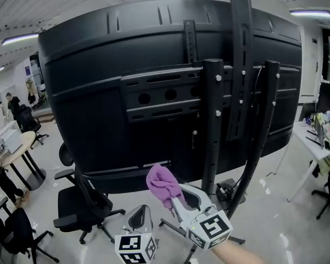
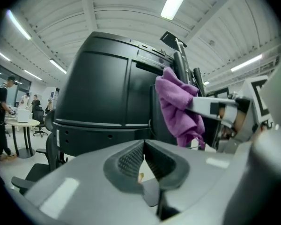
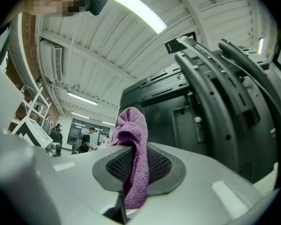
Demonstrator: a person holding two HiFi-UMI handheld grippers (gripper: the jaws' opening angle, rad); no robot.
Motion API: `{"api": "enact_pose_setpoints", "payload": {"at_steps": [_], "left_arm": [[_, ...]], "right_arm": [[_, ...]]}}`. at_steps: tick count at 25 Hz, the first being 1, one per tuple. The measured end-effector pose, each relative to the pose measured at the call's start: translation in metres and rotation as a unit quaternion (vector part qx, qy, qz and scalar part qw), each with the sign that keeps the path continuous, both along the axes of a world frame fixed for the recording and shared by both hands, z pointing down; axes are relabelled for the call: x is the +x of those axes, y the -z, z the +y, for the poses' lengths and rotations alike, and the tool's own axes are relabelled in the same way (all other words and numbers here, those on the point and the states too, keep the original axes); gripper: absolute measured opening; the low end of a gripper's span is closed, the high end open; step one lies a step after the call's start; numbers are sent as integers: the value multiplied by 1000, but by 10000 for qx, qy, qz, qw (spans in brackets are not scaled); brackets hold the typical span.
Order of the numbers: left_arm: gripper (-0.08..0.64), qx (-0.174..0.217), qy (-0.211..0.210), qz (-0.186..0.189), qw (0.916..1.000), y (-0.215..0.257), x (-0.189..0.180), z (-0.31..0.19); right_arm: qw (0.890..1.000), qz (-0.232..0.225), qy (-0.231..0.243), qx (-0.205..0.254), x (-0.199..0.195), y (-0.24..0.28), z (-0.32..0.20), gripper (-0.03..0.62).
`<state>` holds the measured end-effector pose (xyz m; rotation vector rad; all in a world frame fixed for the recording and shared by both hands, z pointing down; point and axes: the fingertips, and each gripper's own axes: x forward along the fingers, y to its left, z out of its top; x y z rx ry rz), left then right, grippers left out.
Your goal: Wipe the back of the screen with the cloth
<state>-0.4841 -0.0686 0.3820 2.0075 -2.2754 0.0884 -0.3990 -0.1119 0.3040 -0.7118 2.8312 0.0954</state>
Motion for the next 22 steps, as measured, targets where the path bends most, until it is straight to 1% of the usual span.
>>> {"api": "enact_pose_setpoints", "payload": {"at_steps": [3,6,11,15,18,20,22], "left_arm": [[8,-31,-216,53,9997,-6,61,-18],[8,-53,-447,94,9989,-10,128,-37],[8,-54,-825,179,9964,-19,244,-75],[8,-99,-1125,240,9933,-25,324,-104],[8,-226,-1418,208,9894,-30,377,-124],[8,-320,-1549,181,9872,-33,403,-138],[8,-341,-1603,162,9864,-33,421,-155]], "right_arm": [[9999,74,-115,-101,56,-16,-11,52],[9994,167,-290,-51,120,-21,-21,52],[9971,223,-731,41,240,-27,-46,52],[9930,243,-1156,-31,325,-33,-70,52],[9889,270,-1457,-130,373,-37,-93,52],[9867,310,-1589,-151,394,-39,-108,52],[9857,296,-1655,-126,407,-39,-126,52]]}}
